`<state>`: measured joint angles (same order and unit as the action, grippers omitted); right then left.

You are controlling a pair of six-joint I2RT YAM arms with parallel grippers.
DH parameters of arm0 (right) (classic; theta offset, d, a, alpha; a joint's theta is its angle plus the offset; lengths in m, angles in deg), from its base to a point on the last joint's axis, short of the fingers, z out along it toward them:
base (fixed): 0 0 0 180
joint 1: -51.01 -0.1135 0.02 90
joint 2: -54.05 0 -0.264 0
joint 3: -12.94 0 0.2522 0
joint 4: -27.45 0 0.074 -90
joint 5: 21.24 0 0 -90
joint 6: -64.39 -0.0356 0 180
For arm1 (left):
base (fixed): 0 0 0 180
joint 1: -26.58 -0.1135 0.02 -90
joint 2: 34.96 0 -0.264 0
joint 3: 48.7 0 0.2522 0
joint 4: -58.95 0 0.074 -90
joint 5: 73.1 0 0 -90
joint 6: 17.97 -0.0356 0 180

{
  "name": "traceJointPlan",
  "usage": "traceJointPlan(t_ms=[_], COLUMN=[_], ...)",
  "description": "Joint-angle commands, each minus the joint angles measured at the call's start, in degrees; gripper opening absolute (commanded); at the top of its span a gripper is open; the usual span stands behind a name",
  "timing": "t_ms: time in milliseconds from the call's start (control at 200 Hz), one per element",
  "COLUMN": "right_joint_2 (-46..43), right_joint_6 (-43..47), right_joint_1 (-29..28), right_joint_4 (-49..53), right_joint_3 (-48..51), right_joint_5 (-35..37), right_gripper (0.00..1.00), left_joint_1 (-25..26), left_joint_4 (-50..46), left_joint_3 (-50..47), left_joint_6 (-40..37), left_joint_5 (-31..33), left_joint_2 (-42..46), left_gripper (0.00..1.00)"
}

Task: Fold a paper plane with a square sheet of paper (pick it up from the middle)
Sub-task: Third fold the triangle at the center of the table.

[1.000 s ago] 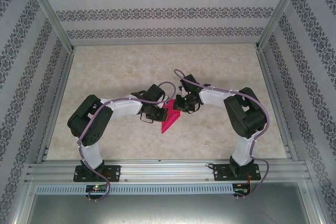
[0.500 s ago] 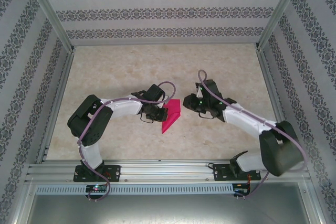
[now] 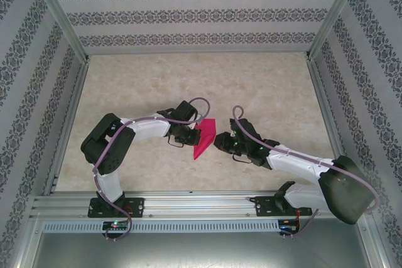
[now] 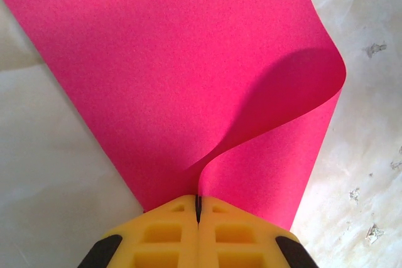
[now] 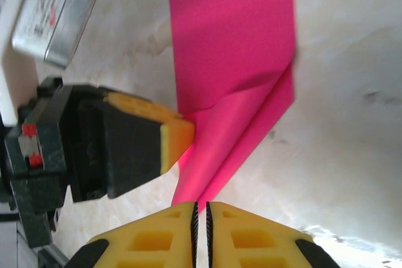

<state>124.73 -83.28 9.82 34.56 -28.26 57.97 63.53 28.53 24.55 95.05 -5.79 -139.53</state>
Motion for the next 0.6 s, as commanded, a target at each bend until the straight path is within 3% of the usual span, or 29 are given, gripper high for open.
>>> traceJointPlan(t_ms=[0,250,595], right_joint_2=[2.38,12.64,20.82], right_joint_6=[-3.37,-5.76,-7.81], right_joint_1=[-3.52,-8.49,-9.35], right_joint_4=[-4.39,-12.31,-17.67], right_joint_3=[-0.33,-2.92,-5.60], right_joint_5=[2.74,-0.27,-4.83], right_gripper=[0.14,0.10,0.07], left_joint_1=[-0.91,-0.89,-0.91], left_joint_4=[-0.52,-0.65,-0.66], left_joint_3=[0.09,-0.14,0.23], left_joint_6=[0.46,0.47,-0.21], left_joint_5=[-0.43,-0.24,-2.06], left_joint_2=[-1.50,-1.42,-2.08], left_gripper=[0.00,0.00,0.00])
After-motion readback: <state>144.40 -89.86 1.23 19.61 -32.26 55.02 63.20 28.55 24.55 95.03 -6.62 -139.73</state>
